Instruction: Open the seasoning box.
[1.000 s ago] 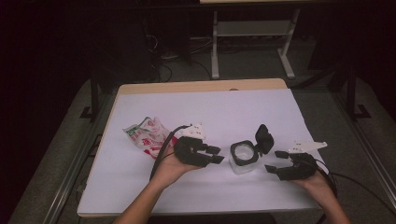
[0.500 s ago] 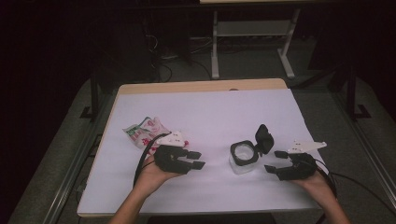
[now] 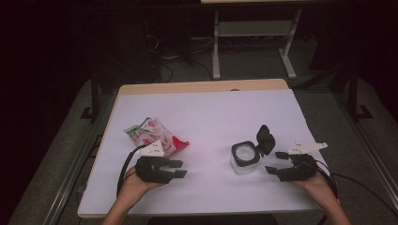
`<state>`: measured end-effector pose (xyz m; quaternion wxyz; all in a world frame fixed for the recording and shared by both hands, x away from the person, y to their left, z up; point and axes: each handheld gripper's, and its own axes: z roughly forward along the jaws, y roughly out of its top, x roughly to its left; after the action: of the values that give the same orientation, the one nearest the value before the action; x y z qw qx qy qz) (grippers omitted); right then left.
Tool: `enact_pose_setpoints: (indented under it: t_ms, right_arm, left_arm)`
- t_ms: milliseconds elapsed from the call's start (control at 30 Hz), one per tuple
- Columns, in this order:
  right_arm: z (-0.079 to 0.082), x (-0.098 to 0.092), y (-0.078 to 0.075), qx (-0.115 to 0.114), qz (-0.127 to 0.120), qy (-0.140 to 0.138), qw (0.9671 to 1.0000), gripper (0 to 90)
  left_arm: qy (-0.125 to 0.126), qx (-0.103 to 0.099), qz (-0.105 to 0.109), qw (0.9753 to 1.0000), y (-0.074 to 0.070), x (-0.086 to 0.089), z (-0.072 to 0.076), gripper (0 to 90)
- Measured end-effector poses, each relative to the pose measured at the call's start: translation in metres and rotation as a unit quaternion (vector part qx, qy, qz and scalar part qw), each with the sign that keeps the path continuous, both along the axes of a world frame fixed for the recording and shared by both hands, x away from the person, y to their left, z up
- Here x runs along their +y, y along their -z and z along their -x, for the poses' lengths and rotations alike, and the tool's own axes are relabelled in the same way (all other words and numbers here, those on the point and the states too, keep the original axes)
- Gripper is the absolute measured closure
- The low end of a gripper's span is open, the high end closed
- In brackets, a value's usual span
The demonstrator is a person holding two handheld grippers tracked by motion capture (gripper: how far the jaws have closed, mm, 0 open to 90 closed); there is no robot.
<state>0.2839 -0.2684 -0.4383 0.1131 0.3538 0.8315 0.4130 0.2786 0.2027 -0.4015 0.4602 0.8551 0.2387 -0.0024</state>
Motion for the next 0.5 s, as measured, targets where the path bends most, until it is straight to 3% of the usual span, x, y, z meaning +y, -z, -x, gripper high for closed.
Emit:
enact_pose_setpoints:
  t_ms: [233,500]
  right_arm:
    - [0.0,-0.001,-0.001,0.001,0.0,0.002,1.0,27.0]
    - [-0.001,0.001,-0.001,-0.001,0.003,-0.003,1.0,27.0]
  left_arm:
    - [-0.028,0.001,0.008,0.9996,0.005,0.028,0.008,56.9]
    - [-0.049,-0.012,0.021,0.9985,0.0,0.058,0.008,56.8]
